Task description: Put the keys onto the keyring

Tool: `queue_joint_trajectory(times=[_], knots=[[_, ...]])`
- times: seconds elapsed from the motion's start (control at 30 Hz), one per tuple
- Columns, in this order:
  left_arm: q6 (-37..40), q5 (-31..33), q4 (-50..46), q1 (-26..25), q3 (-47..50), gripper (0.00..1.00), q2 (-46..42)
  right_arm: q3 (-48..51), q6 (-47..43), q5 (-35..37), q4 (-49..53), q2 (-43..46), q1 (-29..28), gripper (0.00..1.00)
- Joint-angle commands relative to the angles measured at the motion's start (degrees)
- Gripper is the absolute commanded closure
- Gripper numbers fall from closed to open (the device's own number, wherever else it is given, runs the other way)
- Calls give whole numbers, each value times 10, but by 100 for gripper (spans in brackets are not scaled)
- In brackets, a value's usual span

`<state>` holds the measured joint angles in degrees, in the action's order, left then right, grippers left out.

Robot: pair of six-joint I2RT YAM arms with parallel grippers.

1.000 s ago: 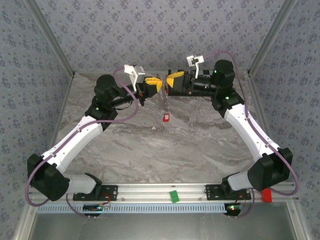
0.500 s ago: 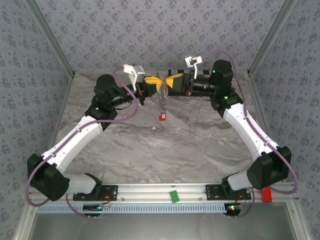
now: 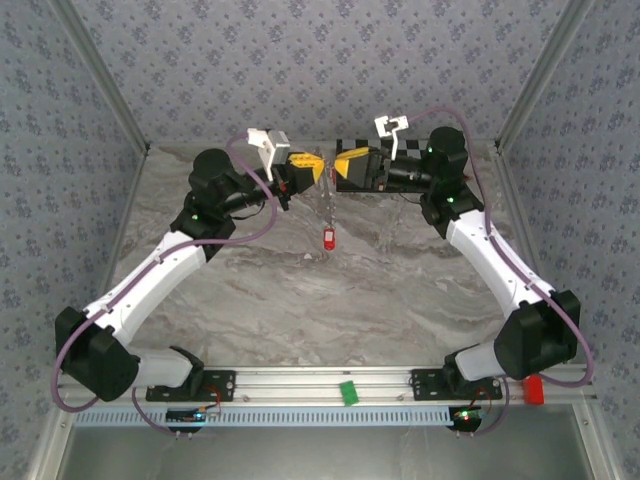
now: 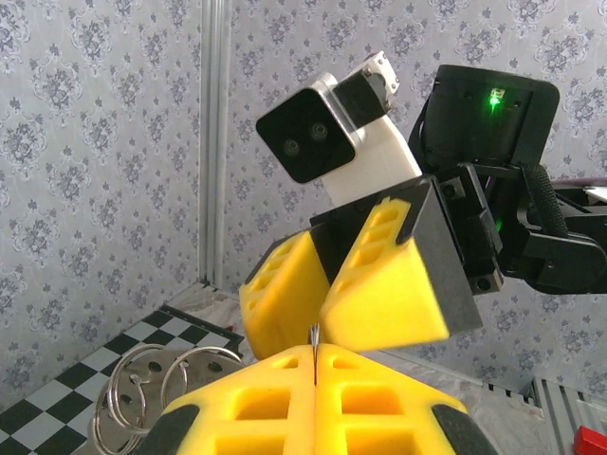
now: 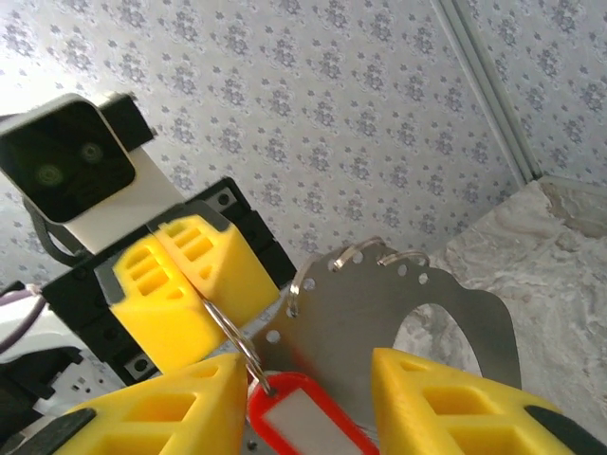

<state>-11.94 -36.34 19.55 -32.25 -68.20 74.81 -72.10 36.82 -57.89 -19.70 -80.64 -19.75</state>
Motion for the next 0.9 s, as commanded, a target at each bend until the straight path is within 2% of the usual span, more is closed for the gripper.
queue_joint_trajectory(times=[0.0, 0.27, 0.43, 0.87], knots=[[-7, -2, 37, 4, -27, 100, 1, 2, 49, -10, -81, -2, 0, 60], [-9, 0, 36, 5, -28, 100, 2, 1, 69, -28, -101, -11, -3, 65], [-10, 0, 37, 5, -31, 100, 3, 7, 67, -33, -92, -11, -5, 64], [-11, 8, 39, 6, -34, 100, 6, 4, 39, -44, -44, -6, -11, 79]])
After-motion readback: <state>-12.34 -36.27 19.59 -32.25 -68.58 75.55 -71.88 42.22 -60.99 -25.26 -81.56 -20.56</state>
